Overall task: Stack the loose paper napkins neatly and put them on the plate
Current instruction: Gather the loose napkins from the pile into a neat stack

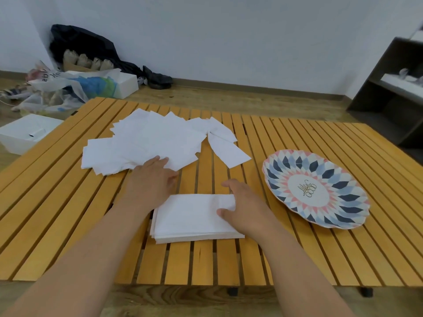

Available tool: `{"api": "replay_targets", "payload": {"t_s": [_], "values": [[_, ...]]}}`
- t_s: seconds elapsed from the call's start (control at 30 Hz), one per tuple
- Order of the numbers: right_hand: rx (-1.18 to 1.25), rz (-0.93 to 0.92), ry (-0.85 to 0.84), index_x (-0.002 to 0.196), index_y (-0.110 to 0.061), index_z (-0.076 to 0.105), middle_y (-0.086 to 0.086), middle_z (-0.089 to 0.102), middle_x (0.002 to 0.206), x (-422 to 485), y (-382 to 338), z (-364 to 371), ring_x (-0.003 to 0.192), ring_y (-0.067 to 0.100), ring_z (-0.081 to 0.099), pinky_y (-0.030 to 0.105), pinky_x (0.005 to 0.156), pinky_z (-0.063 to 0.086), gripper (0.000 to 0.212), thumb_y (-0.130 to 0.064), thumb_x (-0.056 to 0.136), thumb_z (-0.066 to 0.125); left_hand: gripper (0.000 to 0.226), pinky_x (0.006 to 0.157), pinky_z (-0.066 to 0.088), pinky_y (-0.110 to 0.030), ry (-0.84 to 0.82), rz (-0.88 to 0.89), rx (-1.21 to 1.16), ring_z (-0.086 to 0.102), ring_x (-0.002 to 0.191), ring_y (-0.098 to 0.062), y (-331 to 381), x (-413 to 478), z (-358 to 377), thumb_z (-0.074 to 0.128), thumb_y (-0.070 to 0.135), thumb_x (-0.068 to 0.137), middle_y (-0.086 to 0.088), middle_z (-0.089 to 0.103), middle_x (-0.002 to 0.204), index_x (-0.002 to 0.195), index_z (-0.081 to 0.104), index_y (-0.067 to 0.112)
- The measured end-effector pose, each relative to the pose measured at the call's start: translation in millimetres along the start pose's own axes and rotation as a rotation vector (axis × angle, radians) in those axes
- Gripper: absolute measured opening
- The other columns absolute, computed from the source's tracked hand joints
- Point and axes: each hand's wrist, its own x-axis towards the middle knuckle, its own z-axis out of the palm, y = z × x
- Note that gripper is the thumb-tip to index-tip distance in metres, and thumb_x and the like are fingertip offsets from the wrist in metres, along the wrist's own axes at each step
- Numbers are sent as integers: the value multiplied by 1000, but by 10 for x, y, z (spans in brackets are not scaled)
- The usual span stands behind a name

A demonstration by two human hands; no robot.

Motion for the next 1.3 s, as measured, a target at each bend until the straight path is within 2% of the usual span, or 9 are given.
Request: {"api": "replay_targets", "payload": {"t_s": [0.13,0.3,0.53,0.67,0.8,0.93,1.1,1.2,1.3], "values": [[-5,-9,-25,139,-33,34,-7,40,142,19,7,-10,119,12,49,25,88,44,58,-31,89,63,36,101,42,-39,-25,37,16,45,132,-20,-93,63,31,39,25,100,0,48,145,133,55,27],[-14,-2,-29,139,-33,35,-7,40,142,22,-29,-23,120,13,48,26,90,45,58,-31,89,63,33,94,43,-34,185,-38,-173,55,121,-26,-85,27,-7,47,20,99,-3,61,132,129,60,22],[-33,-1,-27,140,-33,34,-8,40,143,-1,-41,-29,121,12,48,26,91,43,58,-31,90,62,33,84,50,-39,449,-162,-408,66,97,-29,-148,44,-172,60,16,91,-7,72,106,124,63,22],[-26,2,-30,141,-33,32,-8,39,144,-10,-50,-40,123,13,47,26,92,43,60,-31,90,62,49,83,44,-33,398,-192,-497,64,99,-27,-173,58,-193,58,16,93,-8,72,107,139,46,26],[-13,0,-32,142,-33,31,-7,39,145,-12,-39,-42,123,14,47,26,91,43,60,-31,90,62,47,89,42,-32,307,-226,-543,60,107,-28,-216,71,-136,54,15,94,-11,71,108,140,46,23],[-7,-6,-27,142,-32,31,-7,39,145,8,-12,-38,124,14,46,28,93,43,60,-32,90,62,39,90,45,-35,325,-274,-520,61,108,-28,-201,75,-175,54,17,93,-10,70,112,132,56,19],[10,-26,78,141,-30,34,-7,44,140,47,13,-23,125,13,44,36,102,42,57,-43,90,58,16,76,41,-26,452,-294,-587,59,89,-12,-64,51,-456,59,18,88,3,68,93,98,71,16],[99,-42,239,137,-30,40,-11,45,138,64,-27,-56,130,10,38,37,107,36,54,-48,89,56,18,74,41,-26,498,-340,-931,55,77,-1,118,5,-802,60,15,86,9,62,80,73,65,26],[590,36,204,133,-30,46,-14,49,136,23,-179,-174,125,3,42,28,100,37,50,-47,88,59,15,69,44,-30,409,-379,-1471,54,85,-15,349,-174,-1123,56,16,82,2,59,85,70,61,24]]}}
